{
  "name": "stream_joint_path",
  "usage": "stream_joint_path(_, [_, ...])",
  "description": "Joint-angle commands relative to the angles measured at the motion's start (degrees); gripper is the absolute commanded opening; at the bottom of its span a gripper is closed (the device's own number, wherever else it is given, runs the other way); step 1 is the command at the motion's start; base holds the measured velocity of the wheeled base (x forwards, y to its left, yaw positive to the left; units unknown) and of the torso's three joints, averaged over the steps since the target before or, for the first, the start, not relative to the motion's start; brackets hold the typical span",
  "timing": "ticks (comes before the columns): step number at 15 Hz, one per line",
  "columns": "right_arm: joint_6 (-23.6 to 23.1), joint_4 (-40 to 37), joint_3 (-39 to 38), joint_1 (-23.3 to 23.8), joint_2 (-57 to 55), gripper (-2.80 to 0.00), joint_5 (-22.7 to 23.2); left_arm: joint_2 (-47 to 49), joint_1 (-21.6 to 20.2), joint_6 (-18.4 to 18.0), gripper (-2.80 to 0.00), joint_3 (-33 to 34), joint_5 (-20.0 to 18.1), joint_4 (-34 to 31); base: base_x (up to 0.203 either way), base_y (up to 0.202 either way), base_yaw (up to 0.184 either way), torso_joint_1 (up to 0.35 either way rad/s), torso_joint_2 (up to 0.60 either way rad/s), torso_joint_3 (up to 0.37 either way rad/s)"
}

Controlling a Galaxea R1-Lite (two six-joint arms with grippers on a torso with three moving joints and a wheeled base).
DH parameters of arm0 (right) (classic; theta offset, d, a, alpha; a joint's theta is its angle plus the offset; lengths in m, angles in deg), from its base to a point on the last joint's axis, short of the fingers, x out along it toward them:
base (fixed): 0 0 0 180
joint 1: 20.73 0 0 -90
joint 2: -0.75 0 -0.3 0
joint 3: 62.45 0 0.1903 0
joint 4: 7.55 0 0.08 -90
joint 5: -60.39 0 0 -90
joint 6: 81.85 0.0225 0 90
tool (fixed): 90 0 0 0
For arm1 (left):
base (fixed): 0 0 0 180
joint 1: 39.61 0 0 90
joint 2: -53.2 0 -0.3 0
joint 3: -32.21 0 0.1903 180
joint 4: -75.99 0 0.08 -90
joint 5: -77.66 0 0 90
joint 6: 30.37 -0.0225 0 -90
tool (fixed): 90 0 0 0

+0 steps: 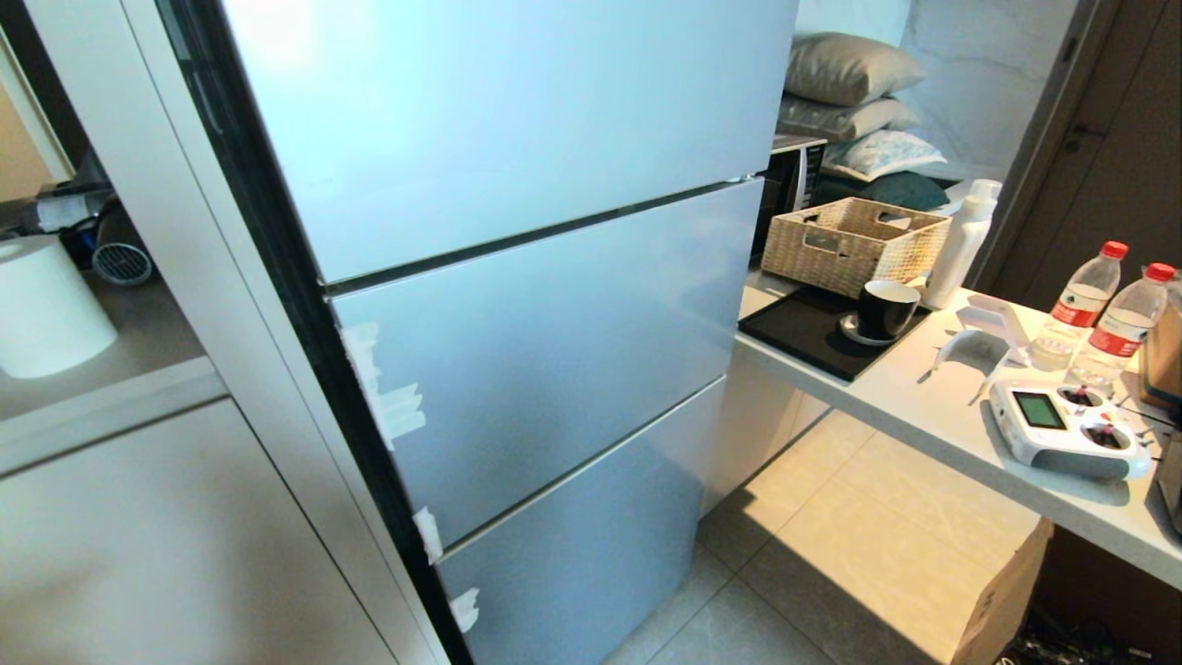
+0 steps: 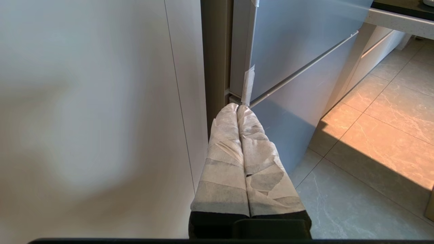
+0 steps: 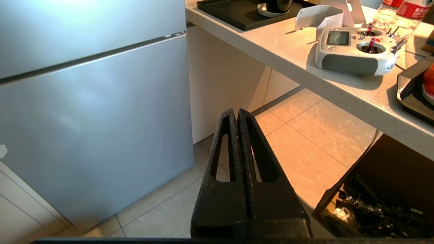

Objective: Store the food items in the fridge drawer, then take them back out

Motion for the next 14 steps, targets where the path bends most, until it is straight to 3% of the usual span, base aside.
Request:
stream_joint_path(1, [-0.5, 0.0, 0.0, 0.0, -0.1, -2.80, 0.2, 0.0, 0.0, -0.1, -2.80, 0.0, 0.0, 0.0, 0.000, 0.000, 0.000, 0.000, 0.00, 0.000])
stream_joint_path(14, [0.6, 0.0, 0.0, 0.0, -0.1, -2.80, -0.2, 0.1, 0.0, -0.3, -2.80, 0.0, 0.0, -0.1, 0.000, 0.000, 0.000, 0.000, 0.00, 0.000])
